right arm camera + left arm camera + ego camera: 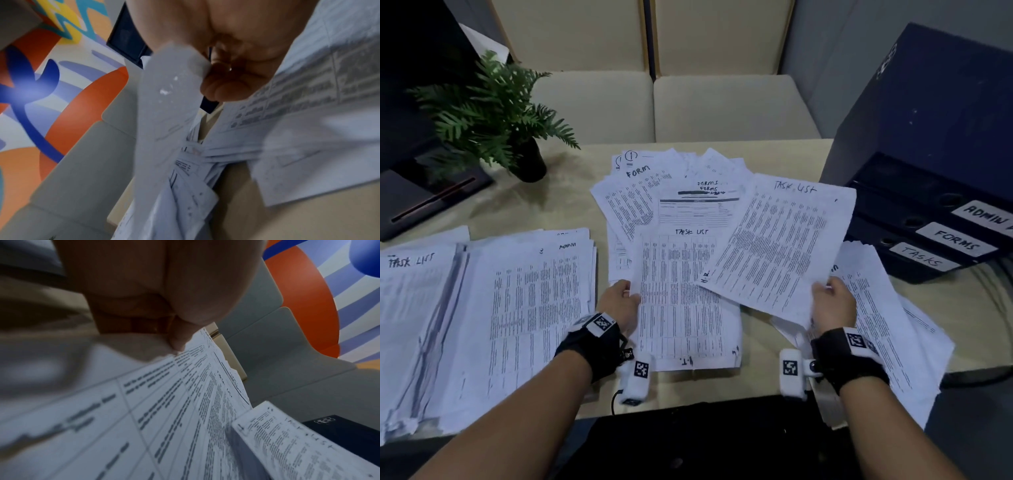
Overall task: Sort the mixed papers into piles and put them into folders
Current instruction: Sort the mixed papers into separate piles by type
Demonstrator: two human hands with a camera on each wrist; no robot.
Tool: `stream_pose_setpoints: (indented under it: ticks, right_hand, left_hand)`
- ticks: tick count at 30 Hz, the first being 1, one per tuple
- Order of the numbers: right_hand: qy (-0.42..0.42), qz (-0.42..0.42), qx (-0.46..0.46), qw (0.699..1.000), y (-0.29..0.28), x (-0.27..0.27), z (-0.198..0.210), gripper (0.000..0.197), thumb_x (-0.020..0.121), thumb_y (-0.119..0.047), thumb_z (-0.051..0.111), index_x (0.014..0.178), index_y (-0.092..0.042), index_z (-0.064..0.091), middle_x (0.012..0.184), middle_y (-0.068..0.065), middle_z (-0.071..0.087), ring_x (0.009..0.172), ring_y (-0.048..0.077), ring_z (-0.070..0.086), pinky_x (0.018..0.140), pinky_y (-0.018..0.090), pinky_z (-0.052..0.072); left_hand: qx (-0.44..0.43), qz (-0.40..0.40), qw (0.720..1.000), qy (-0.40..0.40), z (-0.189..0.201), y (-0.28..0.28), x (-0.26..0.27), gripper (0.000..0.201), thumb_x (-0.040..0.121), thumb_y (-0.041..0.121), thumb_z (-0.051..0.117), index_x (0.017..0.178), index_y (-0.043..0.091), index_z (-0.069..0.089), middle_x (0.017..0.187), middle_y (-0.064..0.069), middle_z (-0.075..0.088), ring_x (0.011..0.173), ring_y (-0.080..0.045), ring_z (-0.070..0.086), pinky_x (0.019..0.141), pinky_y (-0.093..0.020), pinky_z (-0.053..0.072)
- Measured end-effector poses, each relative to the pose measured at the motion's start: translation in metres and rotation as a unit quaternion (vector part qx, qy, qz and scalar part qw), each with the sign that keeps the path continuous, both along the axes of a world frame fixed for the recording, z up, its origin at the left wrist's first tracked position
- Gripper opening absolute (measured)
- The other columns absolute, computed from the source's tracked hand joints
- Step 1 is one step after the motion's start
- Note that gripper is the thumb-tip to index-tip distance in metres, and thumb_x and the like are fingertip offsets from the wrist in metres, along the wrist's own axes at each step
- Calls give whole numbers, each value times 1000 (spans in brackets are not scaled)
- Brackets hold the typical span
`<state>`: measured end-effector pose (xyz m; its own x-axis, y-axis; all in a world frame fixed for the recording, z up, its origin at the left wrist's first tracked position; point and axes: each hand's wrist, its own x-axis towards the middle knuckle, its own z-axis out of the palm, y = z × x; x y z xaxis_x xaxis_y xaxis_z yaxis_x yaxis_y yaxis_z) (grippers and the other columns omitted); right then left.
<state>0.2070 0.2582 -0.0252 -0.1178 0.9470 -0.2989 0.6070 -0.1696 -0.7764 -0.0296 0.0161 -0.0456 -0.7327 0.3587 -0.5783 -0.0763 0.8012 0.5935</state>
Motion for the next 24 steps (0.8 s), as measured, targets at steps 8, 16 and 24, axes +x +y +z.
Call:
stream_pose_setpoints:
  ticks: [8, 16, 24]
  right_hand:
    - [-3, 194, -95, 976, -30, -8, -20, 13, 94, -12, 55, 88, -17, 64, 93, 8, 71, 88, 28, 66, 78, 36, 51]
    - [-17, 237, -94, 967, -51, -29, -26, 17, 92, -23, 61, 98, -7, 62, 96, 16, 68, 89, 29, 64, 80, 35, 49]
    - [40, 293, -141, 945, -84, -62, 0, 24, 96, -23, 56, 120, -24, 58, 114, -7, 66, 108, 17, 61, 96, 36, 47]
  left_hand:
    - [50, 24, 998, -38, 13, 3, 14, 51, 97, 38, 48, 135, 4, 44, 132, -9, 53, 118, -29, 52, 93, -27, 40]
    - [105, 10, 994, -9, 20, -3, 30, 39, 90, 1, 57, 124, 17, 47, 109, 0, 65, 88, -12, 63, 68, -19, 48]
    - [221, 84, 970, -47, 26, -44, 3, 45, 86, -5, 50, 115, 30, 53, 96, -6, 72, 81, -26, 70, 73, -40, 57]
